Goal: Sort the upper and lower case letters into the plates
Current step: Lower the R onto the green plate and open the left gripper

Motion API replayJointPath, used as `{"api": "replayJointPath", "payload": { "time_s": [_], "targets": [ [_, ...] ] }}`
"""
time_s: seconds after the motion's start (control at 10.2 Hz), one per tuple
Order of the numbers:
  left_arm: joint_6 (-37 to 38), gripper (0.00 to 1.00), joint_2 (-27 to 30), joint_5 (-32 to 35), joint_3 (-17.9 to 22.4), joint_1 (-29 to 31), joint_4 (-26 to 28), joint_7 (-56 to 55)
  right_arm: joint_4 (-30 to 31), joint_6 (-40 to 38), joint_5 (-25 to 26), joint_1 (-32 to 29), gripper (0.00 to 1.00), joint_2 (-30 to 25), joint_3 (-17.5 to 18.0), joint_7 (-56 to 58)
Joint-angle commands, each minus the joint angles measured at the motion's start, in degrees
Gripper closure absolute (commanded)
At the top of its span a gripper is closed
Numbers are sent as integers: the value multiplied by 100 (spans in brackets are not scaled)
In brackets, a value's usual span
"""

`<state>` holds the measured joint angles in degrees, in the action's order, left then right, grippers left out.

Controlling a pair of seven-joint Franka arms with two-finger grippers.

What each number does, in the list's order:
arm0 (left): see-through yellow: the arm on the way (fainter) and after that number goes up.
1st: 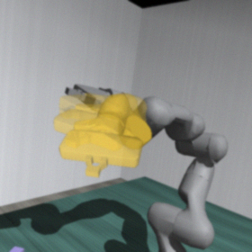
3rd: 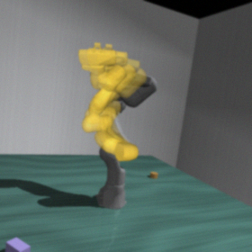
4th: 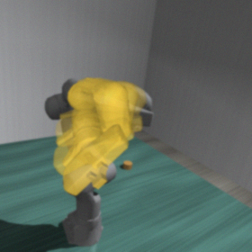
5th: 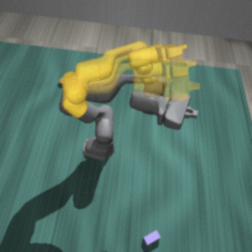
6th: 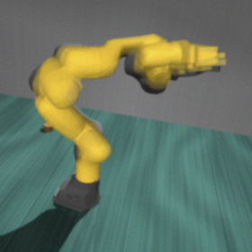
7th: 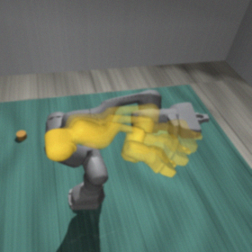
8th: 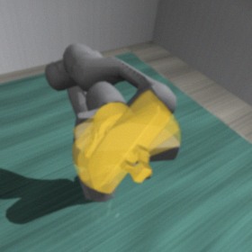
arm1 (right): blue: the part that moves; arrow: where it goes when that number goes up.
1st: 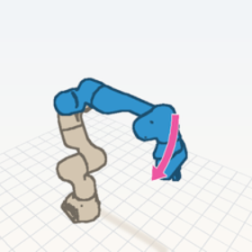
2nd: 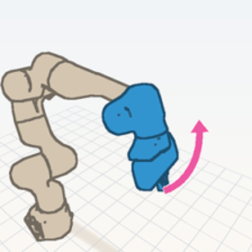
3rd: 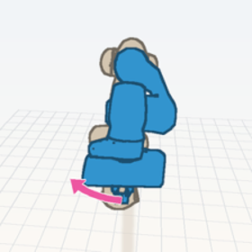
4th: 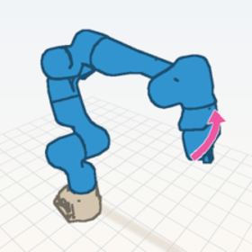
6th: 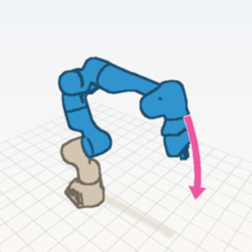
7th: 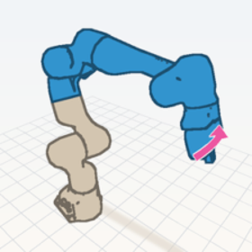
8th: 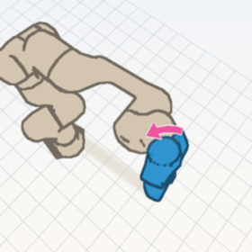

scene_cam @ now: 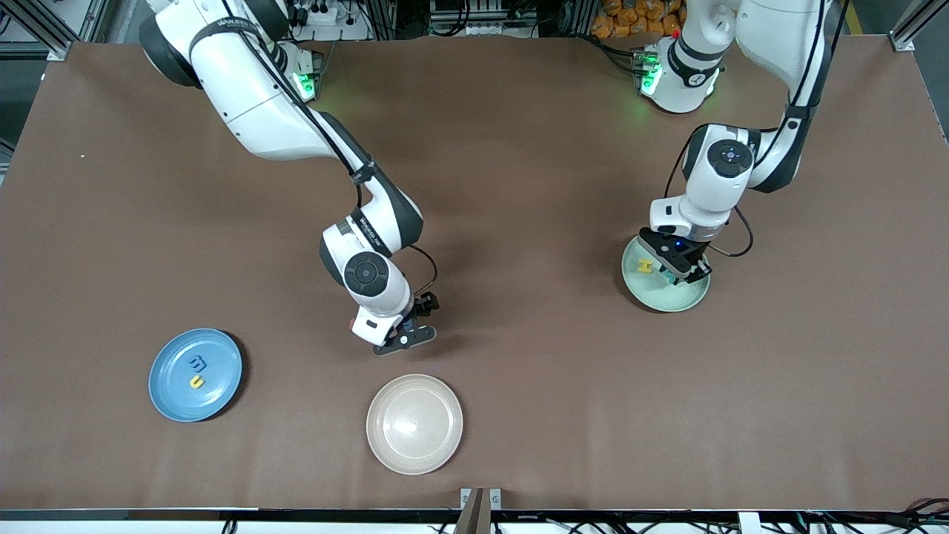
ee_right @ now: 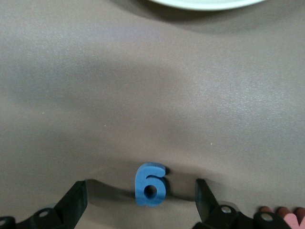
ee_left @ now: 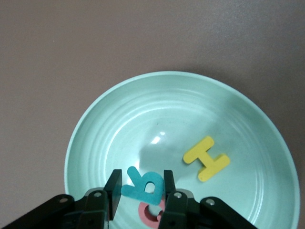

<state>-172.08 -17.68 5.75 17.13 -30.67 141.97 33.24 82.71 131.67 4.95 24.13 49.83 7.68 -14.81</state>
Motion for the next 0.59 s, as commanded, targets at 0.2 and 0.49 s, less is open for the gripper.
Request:
{"api": "replayJointPath", "payload": {
  "time_s": [0.2,0.49],
  "targets": [
    [-124,0,37,40,-79,-9,94,-589,-71,157,303,-14,100,35,23,40],
    [-80,0,142,40,-148,-18,76,-834,-71,149,340,-5,100,-17,-47,57]
  ]
}}
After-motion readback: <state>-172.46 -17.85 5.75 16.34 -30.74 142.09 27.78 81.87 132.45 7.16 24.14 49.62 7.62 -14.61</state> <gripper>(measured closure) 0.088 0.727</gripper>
